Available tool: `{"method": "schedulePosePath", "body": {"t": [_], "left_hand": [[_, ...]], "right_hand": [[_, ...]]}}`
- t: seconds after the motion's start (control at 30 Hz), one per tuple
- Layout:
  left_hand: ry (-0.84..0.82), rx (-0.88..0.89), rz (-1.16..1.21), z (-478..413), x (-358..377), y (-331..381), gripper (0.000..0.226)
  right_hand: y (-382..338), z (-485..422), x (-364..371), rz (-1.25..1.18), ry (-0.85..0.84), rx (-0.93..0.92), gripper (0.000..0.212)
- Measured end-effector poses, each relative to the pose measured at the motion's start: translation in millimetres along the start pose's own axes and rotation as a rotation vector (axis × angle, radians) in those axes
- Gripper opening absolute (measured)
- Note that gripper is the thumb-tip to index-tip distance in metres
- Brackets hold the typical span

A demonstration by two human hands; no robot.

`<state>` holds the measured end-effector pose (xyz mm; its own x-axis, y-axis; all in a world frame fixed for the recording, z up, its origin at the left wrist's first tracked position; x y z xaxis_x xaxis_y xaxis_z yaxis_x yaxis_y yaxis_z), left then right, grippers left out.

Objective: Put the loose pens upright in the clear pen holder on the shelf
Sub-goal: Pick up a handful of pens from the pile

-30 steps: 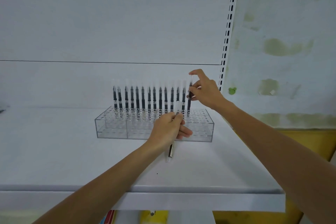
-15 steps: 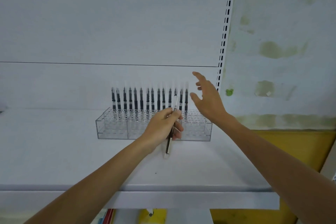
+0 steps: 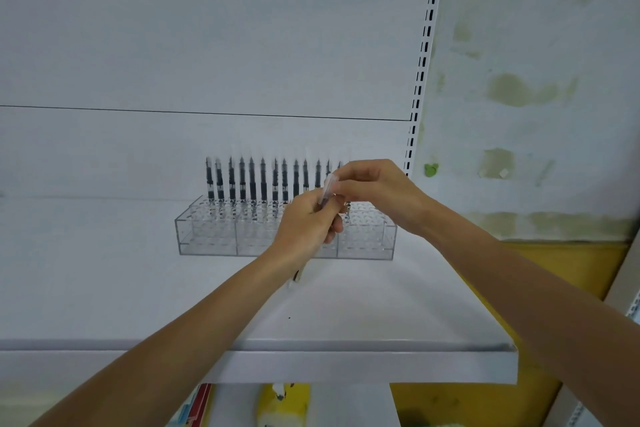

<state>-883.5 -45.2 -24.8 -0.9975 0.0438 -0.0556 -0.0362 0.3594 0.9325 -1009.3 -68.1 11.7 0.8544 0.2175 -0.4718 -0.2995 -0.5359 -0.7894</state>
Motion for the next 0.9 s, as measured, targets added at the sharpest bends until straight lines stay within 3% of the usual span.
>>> {"method": "schedulePosePath", "body": {"t": [0.1,0.23,0.3,0.37,0.43,0.53,0.9], "left_hand": [[-0.005,0.037,-0.097,2.8,-4.5,-5.8,0.022],[-0.114,0.177,-0.429,18.8,-7.9,-21.7,0.015],[-0.134,0.267,-0.603,25.7,-7.5,-28.5,0.006],[-0.160,0.322,-0.705,29.5,-4.8,-33.1,0.014],[-0.264,0.294,-0.808,31.4,-0.2,-38.3,0.022],[-0.372,0.229,-0.923,31.1,3.2,-41.9,0.025],[-0.361,0.229,-0.899,32.2,1.3,-42.5,0.027]], "right_hand": [[-11.9,-8.4,-9.7,-0.106,0.134,-0.041,0.005],[-21.6,-26.8,-43.8,-0.264,0.476,-0.034,0.006],[-15.5,-32.7,-53.7,-0.163,0.621,-0.033,0.002],[-5.5,-36.0,-56.2,0.085,0.703,-0.084,0.010],[6.6,-38.2,-52.8,0.315,0.702,-0.152,0.022],[20.1,-41.3,-46.9,0.439,0.698,-0.201,0.023],[22.2,-53.1,-39.8,0.642,0.595,-0.307,0.016]]}}
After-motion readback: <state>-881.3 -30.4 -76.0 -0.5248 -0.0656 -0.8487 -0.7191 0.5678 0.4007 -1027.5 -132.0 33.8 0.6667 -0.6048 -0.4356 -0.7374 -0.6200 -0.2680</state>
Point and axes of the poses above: each hand's wrist, its own z-axis away from the middle knuckle, its own x-axis out of the palm, y = z × x, the point moved 2 cm from there along -z, towards the middle knuckle, and after that the axes turned 6 degrees about z, right-handed, at the moved point
